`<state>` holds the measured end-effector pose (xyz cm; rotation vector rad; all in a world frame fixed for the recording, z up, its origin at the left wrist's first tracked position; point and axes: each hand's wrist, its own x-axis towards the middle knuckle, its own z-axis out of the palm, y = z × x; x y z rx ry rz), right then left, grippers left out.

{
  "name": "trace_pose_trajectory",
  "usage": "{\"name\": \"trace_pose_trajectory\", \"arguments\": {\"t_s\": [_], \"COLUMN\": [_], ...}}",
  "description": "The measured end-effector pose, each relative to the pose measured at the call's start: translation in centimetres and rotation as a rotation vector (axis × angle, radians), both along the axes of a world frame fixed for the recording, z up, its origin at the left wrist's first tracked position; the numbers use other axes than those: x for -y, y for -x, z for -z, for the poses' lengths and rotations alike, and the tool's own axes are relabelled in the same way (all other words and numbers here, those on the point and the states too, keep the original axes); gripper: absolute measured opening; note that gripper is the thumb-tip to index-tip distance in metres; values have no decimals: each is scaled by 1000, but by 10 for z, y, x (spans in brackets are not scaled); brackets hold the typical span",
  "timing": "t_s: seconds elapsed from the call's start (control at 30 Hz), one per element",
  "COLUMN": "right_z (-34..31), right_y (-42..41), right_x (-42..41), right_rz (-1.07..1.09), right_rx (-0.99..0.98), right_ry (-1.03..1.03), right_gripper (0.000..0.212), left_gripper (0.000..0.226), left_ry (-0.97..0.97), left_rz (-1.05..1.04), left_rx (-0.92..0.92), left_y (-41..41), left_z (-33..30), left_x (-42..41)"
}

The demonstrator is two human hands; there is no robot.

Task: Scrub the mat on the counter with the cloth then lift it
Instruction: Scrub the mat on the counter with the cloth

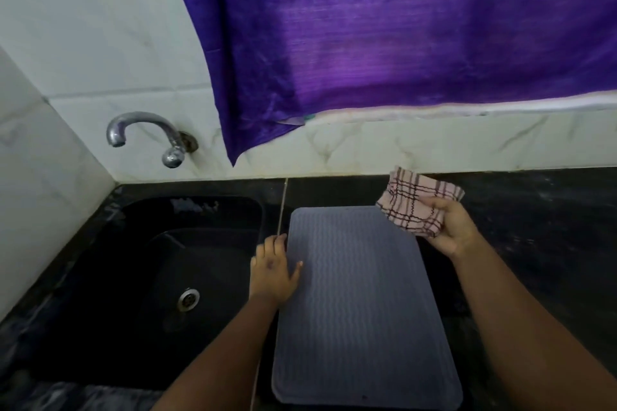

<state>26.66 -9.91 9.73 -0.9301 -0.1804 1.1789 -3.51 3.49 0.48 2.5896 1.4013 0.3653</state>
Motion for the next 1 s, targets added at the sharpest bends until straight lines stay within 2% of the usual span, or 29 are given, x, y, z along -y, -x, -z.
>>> {"name": "trace_pose_trajectory", "arguments": {"t_s": [0.1,0.17,0.3,0.37,0.43,0.47,0.5,0.57,0.6,0.63,0.73,0.8,0.83,0.9,1.0], "right_z": [-5,-2,4,1,-1,1,5,20,31,42,72,90,98,109,104], "right_y": [13,24,49,56,61,64,68,79,83,87,98,108,113,121,134], "right_x": [-30,-48,-89,-112,-135,-146,-157,-175,-184,-192,-216,-227,-228,-223,-208], "right_rz": [23,21,-100,-131,-163,-183,-211,-275,-321,-367,-464,-520,-522,-485,-507], "right_rx": [-11,-97,-263,-290,-189,-83,119,771,1099,1370,1898,2097,2115,2078,2026], "right_ry": [-51,-138,-286,-284,-155,-51,81,358,434,462,536,610,640,668,634], "right_gripper": [57,54,66,60,51,53,61,83,89,85,53,49,49,51,44], "left_gripper": [58,45,28,25,21,20,20,21,22,22,19,16,13,4,19], "left_ry": [65,136,252,263,255,247,236,217,216,222,330,427,450,443,403], "left_rz": [-18,-42,-65,-27,40,74,105,158,172,176,108,50,45,59,63], "left_rx": [-1,65,186,178,142,118,93,23,-16,-46,-24,-7,-25,-81,-98], "left_y": [8,8,-7,-19,-33,-40,-46,-58,-63,-68,-77,-80,-82,-85,-89], "left_z": [1,-2,-12,-12,-11,-10,-8,-4,-1,2,9,9,8,7,8], "left_x": [-33,-60,-115,-137,-154,-161,-166,-176,-180,-184,-194,-202,-207,-214,-216]}}
